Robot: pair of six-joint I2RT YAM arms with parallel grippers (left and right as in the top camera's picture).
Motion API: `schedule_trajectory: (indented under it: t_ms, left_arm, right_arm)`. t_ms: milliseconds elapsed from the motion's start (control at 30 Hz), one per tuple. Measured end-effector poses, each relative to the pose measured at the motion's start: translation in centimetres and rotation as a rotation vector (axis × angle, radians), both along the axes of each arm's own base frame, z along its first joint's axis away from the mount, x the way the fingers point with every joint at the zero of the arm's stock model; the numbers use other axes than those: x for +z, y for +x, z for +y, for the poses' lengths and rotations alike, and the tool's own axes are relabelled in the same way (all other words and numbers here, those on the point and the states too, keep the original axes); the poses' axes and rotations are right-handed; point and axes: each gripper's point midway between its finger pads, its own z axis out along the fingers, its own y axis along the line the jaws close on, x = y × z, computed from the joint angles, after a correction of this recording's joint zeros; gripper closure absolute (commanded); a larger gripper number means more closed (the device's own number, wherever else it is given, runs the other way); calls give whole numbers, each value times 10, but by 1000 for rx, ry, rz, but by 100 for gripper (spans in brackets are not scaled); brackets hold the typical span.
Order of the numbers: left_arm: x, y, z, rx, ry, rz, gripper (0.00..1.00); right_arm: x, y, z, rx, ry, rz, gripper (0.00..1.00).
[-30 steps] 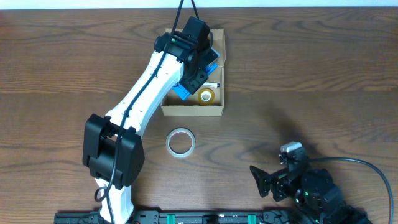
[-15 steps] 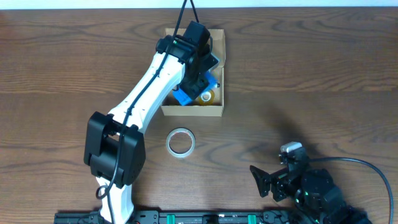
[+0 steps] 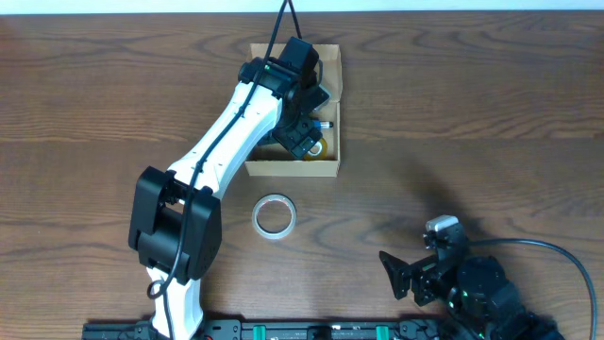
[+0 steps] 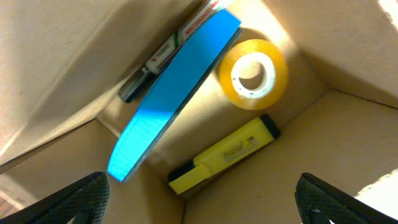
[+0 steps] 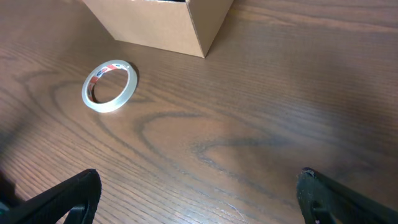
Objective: Pack container
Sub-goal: 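Lower the duster into the box and open the left gripper, then move left gripper down to the clear tape roll and grasp it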
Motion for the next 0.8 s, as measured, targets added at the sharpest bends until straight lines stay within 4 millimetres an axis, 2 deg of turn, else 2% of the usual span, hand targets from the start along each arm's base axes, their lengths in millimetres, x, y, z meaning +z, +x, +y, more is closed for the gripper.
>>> schedule_trajectory:
  t_ms: [167, 267, 467, 600, 700, 800]
  left_arm:
    - [15, 10, 9, 84, 37, -44, 5]
    - [29, 7, 18, 169, 50, -40, 5]
    - [66, -36, 63, 398, 56, 74, 5]
    - [84, -53, 79, 496, 46, 99, 5]
    - [84, -57, 78, 533, 35, 105, 5]
    - [72, -67, 79, 562, 52, 150, 4]
  right_arm:
    - [0, 0, 0, 0, 0, 0, 1]
    - [0, 0, 0, 0, 0, 0, 1]
    - [0, 0, 0, 0, 0, 0, 1]
    - [0, 0, 0, 0, 0, 0, 1]
    - [0, 0, 0, 0, 0, 0, 1]
    - [0, 0, 0, 0, 0, 0, 1]
